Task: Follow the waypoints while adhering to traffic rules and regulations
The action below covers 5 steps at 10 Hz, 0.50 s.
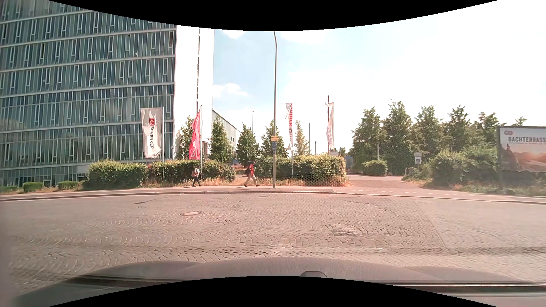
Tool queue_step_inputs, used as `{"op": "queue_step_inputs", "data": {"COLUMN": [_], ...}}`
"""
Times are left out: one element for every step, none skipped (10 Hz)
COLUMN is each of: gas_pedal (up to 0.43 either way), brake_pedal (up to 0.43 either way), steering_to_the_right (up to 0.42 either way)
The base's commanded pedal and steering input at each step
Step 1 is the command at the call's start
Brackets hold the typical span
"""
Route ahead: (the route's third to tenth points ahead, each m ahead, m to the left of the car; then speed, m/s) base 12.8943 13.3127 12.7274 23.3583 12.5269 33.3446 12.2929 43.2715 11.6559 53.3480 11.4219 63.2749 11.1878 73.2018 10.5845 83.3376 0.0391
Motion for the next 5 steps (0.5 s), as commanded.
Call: {"op": "queue_step_inputs", "data": {"gas_pedal": [0.0, 0.0, 0.0, 0.0, 0.0], "brake_pedal": [0.207, 0.207, 0.207, 0.207, 0.207], "steering_to_the_right": [-0.024, -0.024, -0.024, -0.024, -0.024]}}
